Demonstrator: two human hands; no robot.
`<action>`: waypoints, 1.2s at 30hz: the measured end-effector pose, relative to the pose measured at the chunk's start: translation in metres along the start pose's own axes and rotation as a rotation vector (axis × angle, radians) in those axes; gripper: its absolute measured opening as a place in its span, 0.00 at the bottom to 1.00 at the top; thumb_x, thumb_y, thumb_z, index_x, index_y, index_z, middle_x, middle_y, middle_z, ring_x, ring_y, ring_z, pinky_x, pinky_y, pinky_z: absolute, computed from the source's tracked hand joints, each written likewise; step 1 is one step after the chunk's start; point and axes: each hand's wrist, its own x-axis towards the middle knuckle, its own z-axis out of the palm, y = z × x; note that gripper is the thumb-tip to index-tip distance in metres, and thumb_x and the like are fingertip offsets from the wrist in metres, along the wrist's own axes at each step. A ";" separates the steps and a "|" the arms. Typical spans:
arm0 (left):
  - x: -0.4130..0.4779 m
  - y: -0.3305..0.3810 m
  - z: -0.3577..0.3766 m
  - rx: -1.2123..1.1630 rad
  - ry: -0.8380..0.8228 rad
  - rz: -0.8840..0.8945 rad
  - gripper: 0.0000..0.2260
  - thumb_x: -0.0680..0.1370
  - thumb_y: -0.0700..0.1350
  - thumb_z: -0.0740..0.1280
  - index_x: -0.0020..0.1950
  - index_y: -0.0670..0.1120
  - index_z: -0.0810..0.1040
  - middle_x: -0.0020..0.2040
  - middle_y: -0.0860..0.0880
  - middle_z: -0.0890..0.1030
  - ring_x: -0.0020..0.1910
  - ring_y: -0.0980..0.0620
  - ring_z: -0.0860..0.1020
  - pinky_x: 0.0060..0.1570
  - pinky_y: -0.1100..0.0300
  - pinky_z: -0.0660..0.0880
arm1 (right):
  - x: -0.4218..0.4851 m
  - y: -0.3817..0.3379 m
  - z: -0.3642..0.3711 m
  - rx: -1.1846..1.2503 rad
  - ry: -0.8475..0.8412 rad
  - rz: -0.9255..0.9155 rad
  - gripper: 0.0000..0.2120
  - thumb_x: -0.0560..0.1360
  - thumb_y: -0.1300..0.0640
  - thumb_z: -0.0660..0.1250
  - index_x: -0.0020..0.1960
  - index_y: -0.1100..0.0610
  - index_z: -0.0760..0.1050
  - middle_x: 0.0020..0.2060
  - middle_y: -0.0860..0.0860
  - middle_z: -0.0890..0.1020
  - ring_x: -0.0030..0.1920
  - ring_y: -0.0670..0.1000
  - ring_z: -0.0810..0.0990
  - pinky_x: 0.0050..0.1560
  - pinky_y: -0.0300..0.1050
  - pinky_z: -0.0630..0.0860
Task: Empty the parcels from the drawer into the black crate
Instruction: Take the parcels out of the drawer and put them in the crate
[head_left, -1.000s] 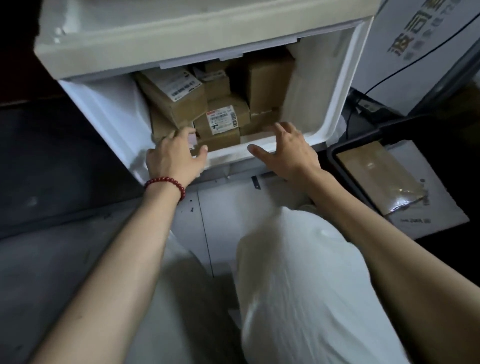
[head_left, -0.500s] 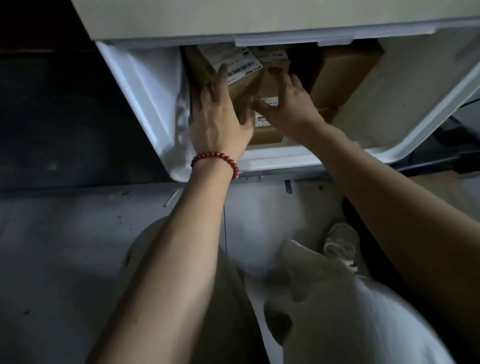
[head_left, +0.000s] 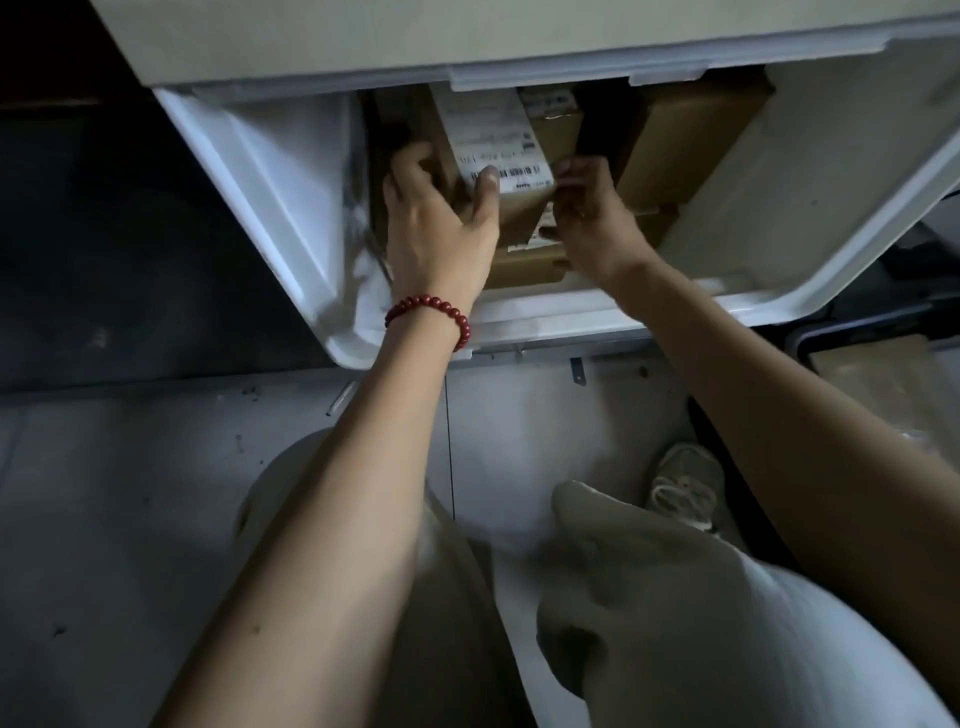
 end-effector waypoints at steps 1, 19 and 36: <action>0.000 0.002 0.000 -0.041 -0.021 -0.043 0.28 0.77 0.59 0.64 0.72 0.48 0.63 0.67 0.48 0.70 0.58 0.52 0.73 0.47 0.63 0.70 | -0.007 0.002 -0.002 0.057 -0.026 0.031 0.20 0.81 0.66 0.54 0.72 0.58 0.60 0.65 0.56 0.73 0.63 0.58 0.75 0.61 0.59 0.75; -0.055 0.019 -0.040 -0.495 -0.467 -0.310 0.26 0.72 0.48 0.74 0.66 0.58 0.67 0.61 0.49 0.78 0.54 0.48 0.80 0.50 0.44 0.80 | -0.123 -0.009 -0.061 0.154 -0.167 0.098 0.15 0.82 0.64 0.55 0.68 0.57 0.64 0.63 0.51 0.73 0.57 0.51 0.74 0.41 0.41 0.81; -0.083 0.008 -0.039 -0.388 -0.389 -0.098 0.26 0.62 0.62 0.76 0.55 0.56 0.71 0.54 0.58 0.78 0.50 0.60 0.78 0.43 0.64 0.79 | -0.148 0.022 -0.077 -0.004 0.202 -0.073 0.27 0.72 0.72 0.69 0.68 0.59 0.67 0.58 0.50 0.75 0.57 0.56 0.79 0.52 0.32 0.73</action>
